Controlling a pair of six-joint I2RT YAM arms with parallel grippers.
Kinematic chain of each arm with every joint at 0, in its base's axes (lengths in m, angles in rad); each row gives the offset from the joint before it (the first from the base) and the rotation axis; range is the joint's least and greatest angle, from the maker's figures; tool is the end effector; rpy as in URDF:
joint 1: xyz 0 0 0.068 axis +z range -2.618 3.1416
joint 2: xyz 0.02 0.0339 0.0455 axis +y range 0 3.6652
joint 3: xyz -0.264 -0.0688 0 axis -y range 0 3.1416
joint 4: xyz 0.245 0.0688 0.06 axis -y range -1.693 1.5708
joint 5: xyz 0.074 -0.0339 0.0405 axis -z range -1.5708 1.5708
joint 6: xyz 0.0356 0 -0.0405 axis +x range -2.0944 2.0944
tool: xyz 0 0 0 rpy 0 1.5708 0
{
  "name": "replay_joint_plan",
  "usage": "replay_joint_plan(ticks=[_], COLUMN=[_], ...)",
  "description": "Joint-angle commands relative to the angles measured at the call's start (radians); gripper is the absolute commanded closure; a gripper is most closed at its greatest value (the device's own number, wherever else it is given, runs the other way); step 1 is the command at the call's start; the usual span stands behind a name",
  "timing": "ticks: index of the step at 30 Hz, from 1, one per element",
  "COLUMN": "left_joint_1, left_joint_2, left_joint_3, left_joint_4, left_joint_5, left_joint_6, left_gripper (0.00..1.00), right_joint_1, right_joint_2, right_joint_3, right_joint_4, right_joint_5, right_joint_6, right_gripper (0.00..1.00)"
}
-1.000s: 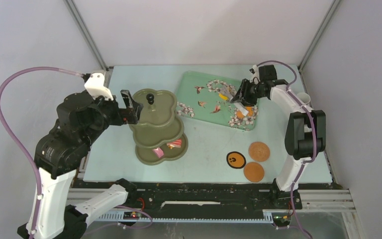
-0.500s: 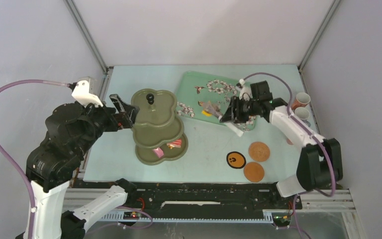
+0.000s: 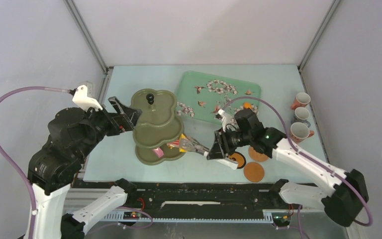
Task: Serve the afternoon tea
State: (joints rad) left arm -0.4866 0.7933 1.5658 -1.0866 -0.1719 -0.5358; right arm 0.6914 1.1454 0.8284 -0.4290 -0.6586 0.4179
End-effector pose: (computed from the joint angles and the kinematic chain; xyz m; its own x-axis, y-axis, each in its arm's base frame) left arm 0.0666 -0.0283 0.4819 -0.3966 -0.3592 -0.8448 0.1331 0.8880 -0.4401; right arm 0.1691 0.1683 0.2653 -0.8230 -0.2646 -0.5026 -0.5651 0.4705 0.6777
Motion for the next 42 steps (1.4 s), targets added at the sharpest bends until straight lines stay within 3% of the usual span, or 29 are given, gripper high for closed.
replay_joint_plan(ticks=[1,8,21,29,35,39,42], left_joint_1=[-0.002,-0.002,-0.001,-0.001,-0.001,-0.001,-0.001], left_joint_2=[-0.017,-0.030,-0.029,-0.009,0.001,0.011,0.018], left_joint_3=[-0.011,-0.023,0.014,0.034,0.031,0.031,0.031], left_joint_4=[0.024,0.031,0.021,0.010,0.018,0.023,0.026], left_joint_5=[0.021,0.017,-0.007,-0.016,-0.019,-0.021,-0.021], left_joint_6=[-0.052,-0.071,-0.070,-0.047,-0.041,-0.034,-0.031], left_gripper=[0.02,0.02,0.02,0.02,0.02,0.02,0.02], right_joint_1=[0.074,0.198,0.256,0.329,0.365,0.371,0.373], right_joint_2=[-0.113,-0.009,0.379,0.530,0.567,0.581,0.585], right_joint_3=[0.019,0.154,0.574,0.781,0.801,0.802,0.804], right_joint_4=[0.073,0.138,-0.004,-0.193,-0.227,-0.217,-0.210], right_joint_5=[-0.036,0.011,0.096,0.318,0.478,0.479,0.468], right_joint_6=[-0.026,-0.005,-0.095,-0.244,-0.293,-0.312,-0.318], right_gripper=[1.00,1.00,1.00,1.00,1.00,0.94,0.76])
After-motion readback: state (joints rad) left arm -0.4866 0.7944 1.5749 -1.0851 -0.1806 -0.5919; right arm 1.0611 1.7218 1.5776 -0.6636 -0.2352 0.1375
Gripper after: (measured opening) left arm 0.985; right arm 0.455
